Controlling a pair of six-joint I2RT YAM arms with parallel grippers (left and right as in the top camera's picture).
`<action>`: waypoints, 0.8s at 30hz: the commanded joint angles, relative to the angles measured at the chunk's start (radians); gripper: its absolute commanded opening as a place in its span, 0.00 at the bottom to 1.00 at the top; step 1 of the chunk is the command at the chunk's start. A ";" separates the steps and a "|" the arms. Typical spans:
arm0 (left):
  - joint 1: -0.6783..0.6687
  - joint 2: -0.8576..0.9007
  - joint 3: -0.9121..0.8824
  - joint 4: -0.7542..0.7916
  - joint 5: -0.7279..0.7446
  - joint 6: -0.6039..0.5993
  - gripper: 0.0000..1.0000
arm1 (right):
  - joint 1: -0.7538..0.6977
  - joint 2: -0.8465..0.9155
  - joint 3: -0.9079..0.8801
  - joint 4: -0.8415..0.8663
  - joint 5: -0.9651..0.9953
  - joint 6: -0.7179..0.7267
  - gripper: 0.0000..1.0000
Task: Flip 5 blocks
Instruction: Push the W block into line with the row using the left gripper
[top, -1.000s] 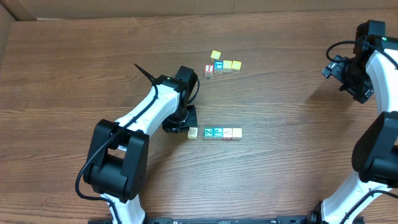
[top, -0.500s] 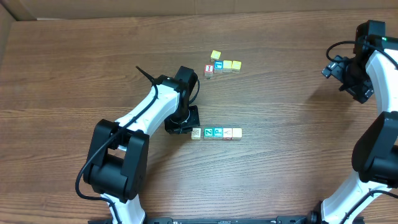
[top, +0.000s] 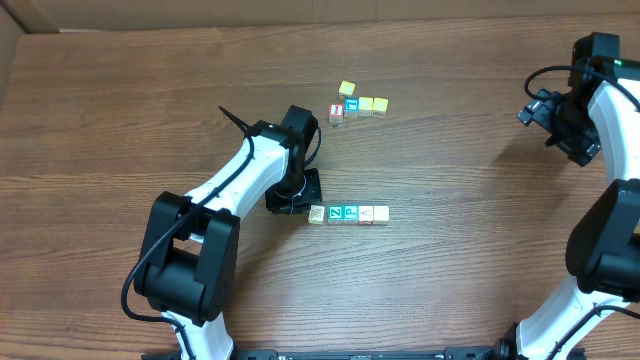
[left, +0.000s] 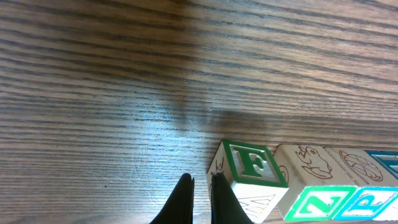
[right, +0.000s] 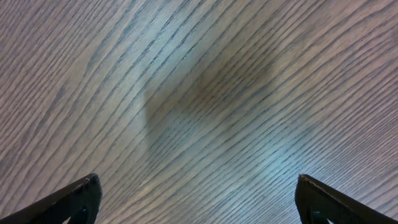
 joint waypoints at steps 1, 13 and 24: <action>-0.007 -0.009 -0.006 0.000 0.016 -0.021 0.05 | -0.003 -0.027 0.015 0.002 0.002 -0.003 1.00; -0.007 -0.009 -0.006 -0.065 -0.008 -0.008 0.07 | -0.003 -0.027 0.015 0.002 0.002 -0.003 1.00; -0.023 -0.009 -0.011 -0.067 0.008 -0.010 0.07 | -0.003 -0.027 0.015 0.002 0.002 -0.003 1.00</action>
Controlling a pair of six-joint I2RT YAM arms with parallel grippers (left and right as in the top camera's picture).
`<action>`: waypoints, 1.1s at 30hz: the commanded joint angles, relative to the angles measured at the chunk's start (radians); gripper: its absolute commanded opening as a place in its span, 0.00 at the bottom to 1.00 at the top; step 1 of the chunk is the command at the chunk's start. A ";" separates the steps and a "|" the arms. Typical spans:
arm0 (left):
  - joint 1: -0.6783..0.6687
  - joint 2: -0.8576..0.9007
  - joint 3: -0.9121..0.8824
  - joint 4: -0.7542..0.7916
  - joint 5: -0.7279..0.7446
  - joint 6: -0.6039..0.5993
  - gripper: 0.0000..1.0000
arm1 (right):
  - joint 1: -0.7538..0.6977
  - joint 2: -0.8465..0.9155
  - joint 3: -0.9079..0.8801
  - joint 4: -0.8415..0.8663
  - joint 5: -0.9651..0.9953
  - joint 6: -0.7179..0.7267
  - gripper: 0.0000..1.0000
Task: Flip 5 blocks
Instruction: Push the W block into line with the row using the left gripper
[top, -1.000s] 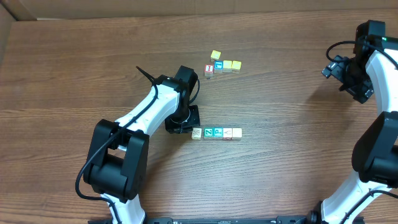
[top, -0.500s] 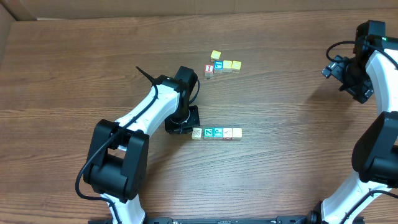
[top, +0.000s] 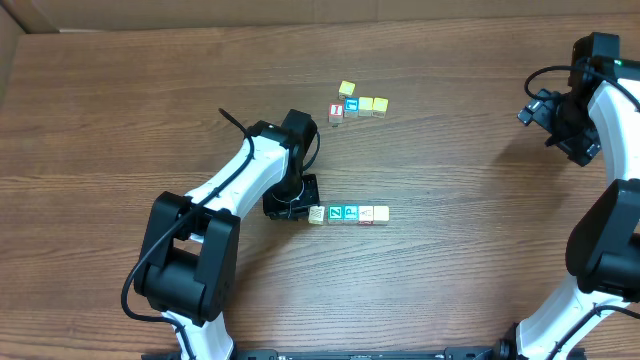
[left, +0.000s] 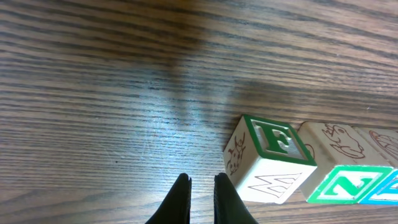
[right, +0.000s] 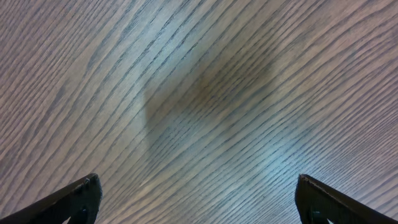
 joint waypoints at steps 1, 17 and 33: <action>-0.025 -0.009 -0.009 0.002 0.009 -0.010 0.07 | -0.003 -0.027 0.016 0.002 0.002 -0.003 1.00; -0.039 -0.009 -0.009 0.036 -0.059 -0.013 0.04 | -0.003 -0.027 0.016 0.002 0.002 -0.003 1.00; -0.046 -0.009 -0.009 0.085 -0.075 -0.013 0.04 | -0.003 -0.027 0.016 0.002 0.002 -0.003 1.00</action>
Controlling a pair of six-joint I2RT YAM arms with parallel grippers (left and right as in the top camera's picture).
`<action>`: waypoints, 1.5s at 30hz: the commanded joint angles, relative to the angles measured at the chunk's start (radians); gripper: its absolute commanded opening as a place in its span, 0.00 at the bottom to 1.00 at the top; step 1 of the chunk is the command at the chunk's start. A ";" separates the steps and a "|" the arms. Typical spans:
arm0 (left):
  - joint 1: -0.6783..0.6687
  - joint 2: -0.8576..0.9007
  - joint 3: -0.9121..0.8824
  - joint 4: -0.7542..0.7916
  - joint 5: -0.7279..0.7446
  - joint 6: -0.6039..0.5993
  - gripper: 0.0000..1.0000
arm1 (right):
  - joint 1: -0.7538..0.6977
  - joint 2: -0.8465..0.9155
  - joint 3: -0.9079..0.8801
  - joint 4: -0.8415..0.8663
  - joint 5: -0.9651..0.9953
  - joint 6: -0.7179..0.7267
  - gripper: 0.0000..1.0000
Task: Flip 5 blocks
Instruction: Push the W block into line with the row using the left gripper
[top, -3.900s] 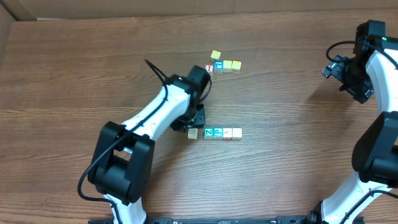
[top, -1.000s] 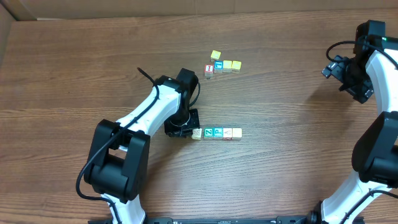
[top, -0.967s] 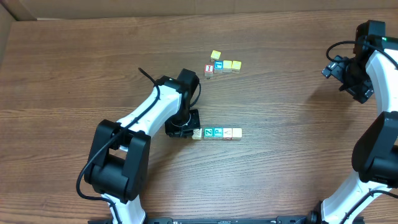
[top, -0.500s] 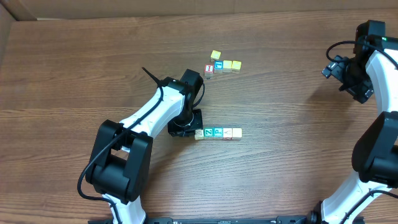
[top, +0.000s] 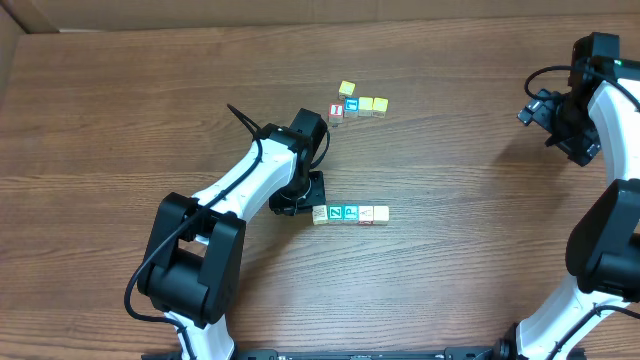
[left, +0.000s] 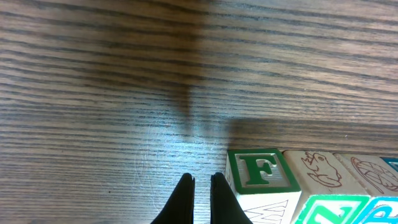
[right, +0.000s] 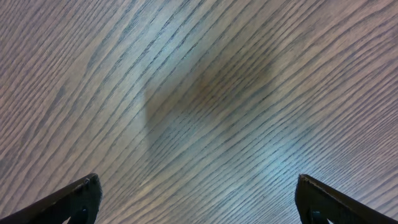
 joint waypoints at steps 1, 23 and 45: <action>-0.010 -0.009 -0.006 0.003 -0.003 -0.013 0.04 | -0.003 -0.027 0.015 0.003 0.002 -0.004 1.00; -0.013 -0.009 -0.006 0.040 0.005 -0.013 0.04 | -0.003 -0.027 0.015 0.003 0.002 -0.004 1.00; -0.004 -0.009 -0.006 0.053 -0.032 -0.010 0.04 | -0.003 -0.027 0.015 0.003 0.002 -0.004 1.00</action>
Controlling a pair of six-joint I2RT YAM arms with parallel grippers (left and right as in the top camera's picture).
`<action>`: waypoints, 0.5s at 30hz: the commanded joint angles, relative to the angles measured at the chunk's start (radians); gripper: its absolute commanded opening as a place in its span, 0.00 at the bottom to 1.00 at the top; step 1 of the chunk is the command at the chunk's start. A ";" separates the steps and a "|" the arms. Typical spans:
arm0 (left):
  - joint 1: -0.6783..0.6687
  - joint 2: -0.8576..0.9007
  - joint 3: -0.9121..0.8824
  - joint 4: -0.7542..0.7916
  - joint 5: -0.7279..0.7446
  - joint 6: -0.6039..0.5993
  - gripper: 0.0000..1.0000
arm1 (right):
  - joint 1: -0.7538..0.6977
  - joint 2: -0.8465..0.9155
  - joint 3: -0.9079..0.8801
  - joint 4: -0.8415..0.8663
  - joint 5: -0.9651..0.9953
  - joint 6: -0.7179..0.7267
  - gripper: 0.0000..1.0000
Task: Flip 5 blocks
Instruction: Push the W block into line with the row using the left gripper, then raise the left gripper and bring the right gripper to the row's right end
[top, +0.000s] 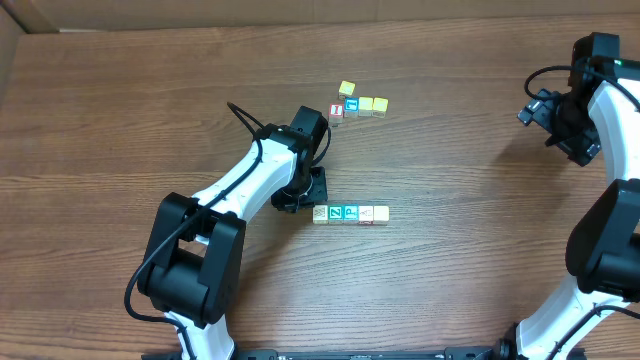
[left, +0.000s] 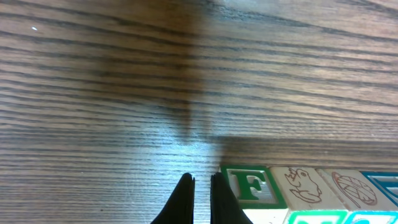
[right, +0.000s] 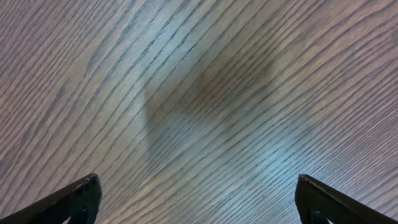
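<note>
A row of four blocks (top: 349, 213) lies at the table's middle. Its left end is a block with a green F (left: 252, 185), followed by a frog block (left: 301, 185) and a round-drawing block (left: 348, 188). My left gripper (left: 200, 182) is shut with nothing in it, its tips just left of the F block; it sits at the row's left end (top: 298, 201). A second cluster of blocks (top: 358, 104) lies farther back. My right gripper (right: 198, 179) hangs wide open over bare wood at the far right (top: 562, 128).
The table (top: 470, 270) is brown wood grain. A yellow block (top: 346, 88) sits a little apart at the back of the cluster. The left arm (top: 245, 175) reaches diagonally from the near left.
My left gripper has drawn back slightly from the row, so the F block sits lower in the left wrist view. The blocks and right arm have not moved.
The shut left fingers first stood against the F block at the row's left end. Then that block sat skewed and a little apart from the frog block. After that it was square against the row again, and it remains so with the gripper beside it.
</note>
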 joint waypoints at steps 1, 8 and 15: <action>0.000 -0.009 -0.005 0.001 -0.029 -0.010 0.04 | -0.003 -0.027 0.015 0.003 0.002 -0.004 1.00; 0.044 -0.009 -0.001 0.004 -0.029 0.009 0.04 | -0.003 -0.027 0.015 0.003 0.002 -0.004 1.00; 0.093 -0.056 0.022 0.005 -0.033 0.025 0.04 | -0.003 -0.027 0.015 0.003 0.002 -0.004 1.00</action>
